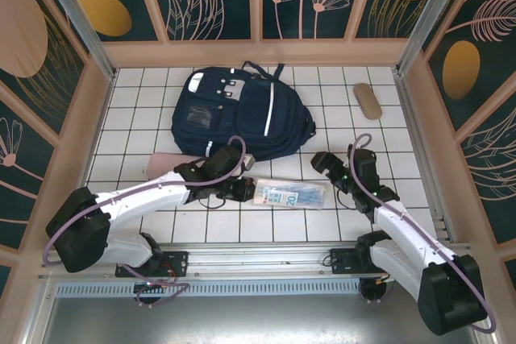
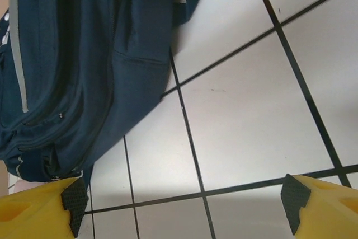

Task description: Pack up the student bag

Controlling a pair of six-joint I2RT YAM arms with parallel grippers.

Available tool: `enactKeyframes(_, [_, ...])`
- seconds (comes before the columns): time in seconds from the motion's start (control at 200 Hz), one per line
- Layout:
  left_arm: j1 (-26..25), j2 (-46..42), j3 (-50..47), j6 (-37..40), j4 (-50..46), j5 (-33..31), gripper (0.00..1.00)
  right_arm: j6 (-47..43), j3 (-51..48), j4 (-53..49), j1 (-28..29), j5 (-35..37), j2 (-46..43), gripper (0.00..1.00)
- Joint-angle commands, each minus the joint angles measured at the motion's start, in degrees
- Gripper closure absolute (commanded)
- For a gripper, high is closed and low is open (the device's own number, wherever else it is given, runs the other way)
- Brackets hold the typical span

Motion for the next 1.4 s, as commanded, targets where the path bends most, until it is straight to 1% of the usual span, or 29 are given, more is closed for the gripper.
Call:
enactKeyframes(0.0, [0.17,-1.27,-1.87,3.06,-1.71,-5.14,1.00,1.12,-3.87,6.69,-2.07,-5.07,-0.85,0.08])
enactKeyframes(0.11, [0.43,-0.69,-3.48,3.10,-0.41,-6.11,1.00,2.49,-7.36,12.12,-4.66,-10.50,0.66,0.08])
enactKeyframes(0.225, [0.61,0.43,-5.15,2.70,2.11,-6.20,1.00,3.37,-10.14,18.07,-6.69,-16.47,4.32,0.06])
enactKeyframes(0.38, [0.61,3.27,-6.95,1.89,5.53,-5.90,1.00,4.42,-11.96,25.32,-7.31,-24.30,10.51,0.07])
enactKeyframes(0.455, [0.63,4.65,-7.80,1.28,7.72,-5.42,1.00,4.32,-11.88,26.89,-7.38,-27.02,12.94,0.07])
enactKeyframes(0.581, [0.64,7.00,-9.03,0.64,10.32,-5.32,1.00,3.55,-11.14,26.67,-7.25,-30.05,15.98,0.08])
enactKeyframes(0.731, [0.64,7.96,-12.17,-0.99,14.66,-7.40,1.00,0.77,-10.58,22.43,-6.65,-29.79,18.00,0.08])
enactKeyframes(0.836, [0.62,6.63,-14.75,-1.54,16.87,-12.78,1.00,-0.27,-10.66,20.37,-6.66,-29.58,19.55,0.08])
enactKeyframes(0.911, [0.69,3.95,-17.42,-1.74,19.30,-14.99,1.00,-0.44,-11.02,20.19,-6.61,-29.55,19.50,0.09])
enactKeyframes(1.006, [0.61,-0.44,-19.74,-1.77,21.92,-15.50,1.00,-0.24,-11.18,20.13,-6.53,-30.11,19.22,0.09])
enactKeyframes(1.171, [0.66,-6.63,-22.42,-1.42,22.81,-18.01,1.00,-0.41,-11.10,20.62,-5.35,-31.51,19.89,0.09])
enactKeyframes(1.271, [0.67,-6.20,-24.15,-1.09,24.42,-18.14,1.00,-0.12,-10.82,22.66,-3.27,-31.84,21.71,0.09])
enactKeyframes(1.391, [0.65,-4.19,-25.22,-0.30,25.31,-19.15,1.00,0.65,-9.69,24.35,-0.83,-30.49,24.16,0.09])
